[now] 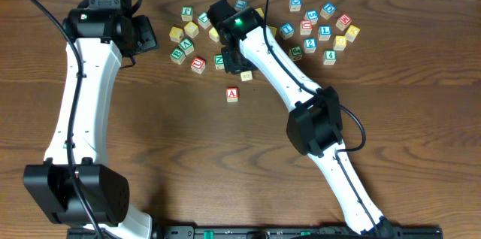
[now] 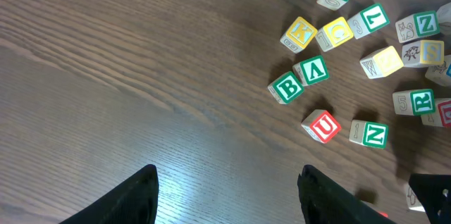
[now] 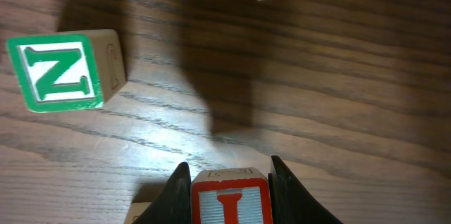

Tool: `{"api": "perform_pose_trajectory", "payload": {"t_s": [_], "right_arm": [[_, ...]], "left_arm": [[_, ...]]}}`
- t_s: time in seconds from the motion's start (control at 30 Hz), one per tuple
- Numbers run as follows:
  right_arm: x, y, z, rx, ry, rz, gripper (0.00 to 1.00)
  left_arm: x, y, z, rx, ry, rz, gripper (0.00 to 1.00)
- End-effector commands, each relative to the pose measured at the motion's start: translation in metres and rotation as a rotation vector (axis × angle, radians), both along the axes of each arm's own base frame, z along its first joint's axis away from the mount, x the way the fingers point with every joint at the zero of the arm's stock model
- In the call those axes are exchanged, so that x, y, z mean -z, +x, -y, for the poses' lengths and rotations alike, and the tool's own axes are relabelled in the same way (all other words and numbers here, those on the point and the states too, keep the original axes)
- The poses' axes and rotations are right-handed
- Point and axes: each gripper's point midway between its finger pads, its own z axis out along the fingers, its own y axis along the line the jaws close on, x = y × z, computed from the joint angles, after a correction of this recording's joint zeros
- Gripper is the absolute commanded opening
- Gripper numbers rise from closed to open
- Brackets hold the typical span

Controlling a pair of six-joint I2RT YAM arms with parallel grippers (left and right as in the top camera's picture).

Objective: Spell out AI2
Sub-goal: 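Carry the red I block toward the right of the A block, then lower the I block beside the A block and open the right gripper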

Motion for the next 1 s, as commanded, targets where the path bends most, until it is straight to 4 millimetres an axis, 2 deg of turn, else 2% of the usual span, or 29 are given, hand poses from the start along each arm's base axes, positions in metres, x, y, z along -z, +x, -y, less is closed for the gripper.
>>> {"api": "perform_pose_trajectory", "payload": {"t_s": [0.0,0.2,0.33,0.53,0.6,0.7,0.97], "right_arm": [[0.009,-0.004,0.005,0.016,-0.044,-0.009,0.20],[0.035,-0.021,0.011,0.009,-0.081,-0.085,0.18],[0.039,-0.024,0.012,0.009,-0.080,-0.101,0.18],[0.039,-0.029,0.011,0.002,-0.080,-0.123,0.22],[0.039,-0.035,0.009,-0.013,-0.066,-0.152,0.28],[0.037,-0.039,0.006,-0.036,-0.039,-0.176,0.31],[0.011,-0.038,0.011,-0.042,-0.021,-0.158,0.38]], "left_arm": [[-0.007,-0.004,-0.001,-0.004,0.010,0.018,0.63],[-0.007,-0.003,-0.001,-0.004,0.010,0.019,0.63],[-0.008,-0.003,-0.001,-0.004,0.010,0.023,0.63],[-0.008,-0.002,-0.001,-0.004,0.010,0.026,0.63],[-0.008,-0.002,-0.001,-0.004,0.010,0.026,0.63],[-0.009,-0.001,-0.001,-0.004,0.010,0.030,0.63],[-0.009,0.000,-0.001,-0.004,0.010,0.037,0.63]]}}
